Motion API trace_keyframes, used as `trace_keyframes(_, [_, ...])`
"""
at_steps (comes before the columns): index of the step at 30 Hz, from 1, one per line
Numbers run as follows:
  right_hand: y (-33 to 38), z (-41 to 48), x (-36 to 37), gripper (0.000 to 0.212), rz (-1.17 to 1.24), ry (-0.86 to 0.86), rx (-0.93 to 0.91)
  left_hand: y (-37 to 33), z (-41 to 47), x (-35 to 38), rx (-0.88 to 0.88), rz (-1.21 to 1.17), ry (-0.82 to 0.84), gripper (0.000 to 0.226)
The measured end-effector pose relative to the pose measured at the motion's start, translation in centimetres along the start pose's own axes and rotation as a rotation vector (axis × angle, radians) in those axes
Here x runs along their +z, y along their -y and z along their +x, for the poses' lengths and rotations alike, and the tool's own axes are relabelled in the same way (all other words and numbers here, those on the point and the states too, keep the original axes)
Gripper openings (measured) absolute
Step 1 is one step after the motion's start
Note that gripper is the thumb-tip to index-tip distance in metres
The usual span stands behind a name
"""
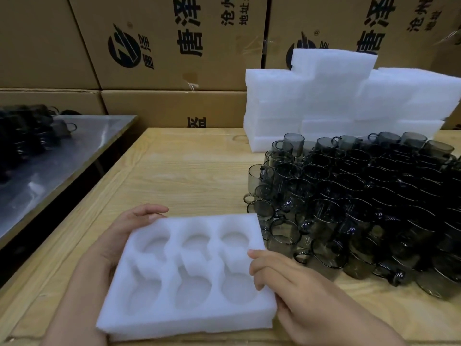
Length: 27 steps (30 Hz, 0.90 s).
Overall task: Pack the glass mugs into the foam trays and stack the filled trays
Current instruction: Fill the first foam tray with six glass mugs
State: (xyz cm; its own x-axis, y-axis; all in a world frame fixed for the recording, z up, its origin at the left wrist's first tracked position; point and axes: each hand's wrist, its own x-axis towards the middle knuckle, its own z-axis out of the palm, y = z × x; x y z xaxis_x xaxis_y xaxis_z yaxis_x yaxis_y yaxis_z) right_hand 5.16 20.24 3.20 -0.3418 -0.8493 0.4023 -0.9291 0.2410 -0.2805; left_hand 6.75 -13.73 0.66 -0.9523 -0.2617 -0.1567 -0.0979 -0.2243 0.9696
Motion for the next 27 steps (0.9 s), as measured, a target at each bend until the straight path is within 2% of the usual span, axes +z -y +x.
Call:
trace_keyframes(5, [-0.7, -0.1, 1.0, 0.027, -0.016, -0.005, -0.007, 0.1, 0.3, -0.1, 0.03, -0.009, -0.023, 0.015])
trace_keyframes(12, [-0.8, -0.1, 0.0, 0.033, -0.016, 0.074, 0.047, 0.6, 1.4, 1.5, 0.137, -0.063, -0.139, 0.007])
trace_keyframes(15, [-1.0, 1.0, -2.0, 0.036, -0.054, -0.101, 0.041, 0.7, 1.4, 1.5, 0.17, -0.051, -0.135, 0.008])
trace_keyframes(17, [-1.9, 2.2, -3.6, 0.029, -0.175, -0.302, 0.175, 0.8, 1.4, 1.6, 0.18, -0.048, -0.135, 0.019])
trace_keyframes(18, [-2.5, 2.9, -4.5, 0.025, -0.312, -0.359, 0.266, 0.8, 1.4, 1.7, 0.18, -0.043, -0.134, 0.025])
trace_keyframes(19, [-3.2, 3.6, -5.2, 0.027, -0.459, -0.344, 0.381, 0.8, 1.4, 1.7, 0.18, -0.039, -0.132, 0.029])
trace_keyframes(22, [-4.3, 5.5, -6.2, 0.04, -0.702, -0.022, 0.706, 0.6, 1.3, 1.7, 0.173, -0.057, -0.121, 0.032])
trace_keyframes(24, [-4.7, 6.2, -6.1, 0.037, -0.744, 0.081, 0.724, 0.5, 1.3, 1.7, 0.167, -0.066, -0.115, 0.032])
trace_keyframes(27, [-5.3, 6.7, -5.9, 0.031, -0.769, 0.087, 0.698, 0.5, 1.4, 1.7, 0.157, -0.063, -0.107, 0.026])
